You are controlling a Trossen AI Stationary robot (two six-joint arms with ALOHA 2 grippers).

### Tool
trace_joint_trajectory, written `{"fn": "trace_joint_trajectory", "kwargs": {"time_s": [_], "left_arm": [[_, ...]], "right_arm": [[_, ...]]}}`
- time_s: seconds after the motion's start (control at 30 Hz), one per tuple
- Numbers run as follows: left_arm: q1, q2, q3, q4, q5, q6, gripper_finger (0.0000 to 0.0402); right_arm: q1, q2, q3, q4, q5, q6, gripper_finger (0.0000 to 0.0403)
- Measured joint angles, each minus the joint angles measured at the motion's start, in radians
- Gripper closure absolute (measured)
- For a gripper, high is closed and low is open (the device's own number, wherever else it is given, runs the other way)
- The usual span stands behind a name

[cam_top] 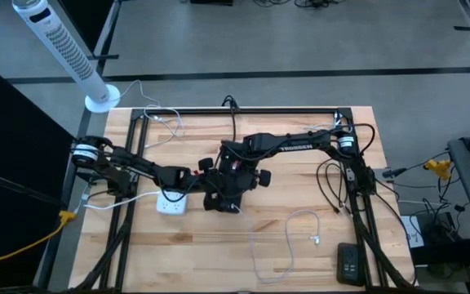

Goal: Insert USB
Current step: Insert the white charger adapter into the center black outlet extension

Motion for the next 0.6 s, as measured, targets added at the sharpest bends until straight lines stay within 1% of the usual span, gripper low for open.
{"fn": "trace_joint_trajectory", "kwargs": {"time_s": [0.13,0.17,0.27,0.3,0.4,0.5,0.6], "left_arm": [[0.001,0.001,-0.001,-0.008,-0.005,-0.002,0.0402],[0.001,0.001,-0.001,-0.009,-0.005,-0.001,0.0402],[0.001,0.003,0.003,0.007,0.022,0.025,0.0402],[0.000,0.005,0.004,0.009,0.027,0.024,0.0402],[0.000,0.003,0.003,0.009,0.034,0.026,0.0402],[0.002,0.003,0.003,0.006,0.040,0.025,0.0402],[0.002,0.003,0.003,0.005,0.040,0.023,0.0402]], "right_arm": [[-0.001,-0.001,-0.009,0.036,-0.008,0.052,0.0294],[-0.001,-0.001,-0.009,0.040,-0.008,0.060,0.0284],[-0.001,0.009,-0.009,0.077,0.007,0.077,0.0231],[-0.001,0.018,-0.010,0.085,-0.011,0.090,0.0215],[0.000,0.006,-0.006,0.067,0.009,0.118,0.0185],[0.005,-0.001,-0.006,0.057,0.011,0.117,0.0184],[0.005,-0.031,-0.005,0.048,0.009,0.120,0.0203]]}}
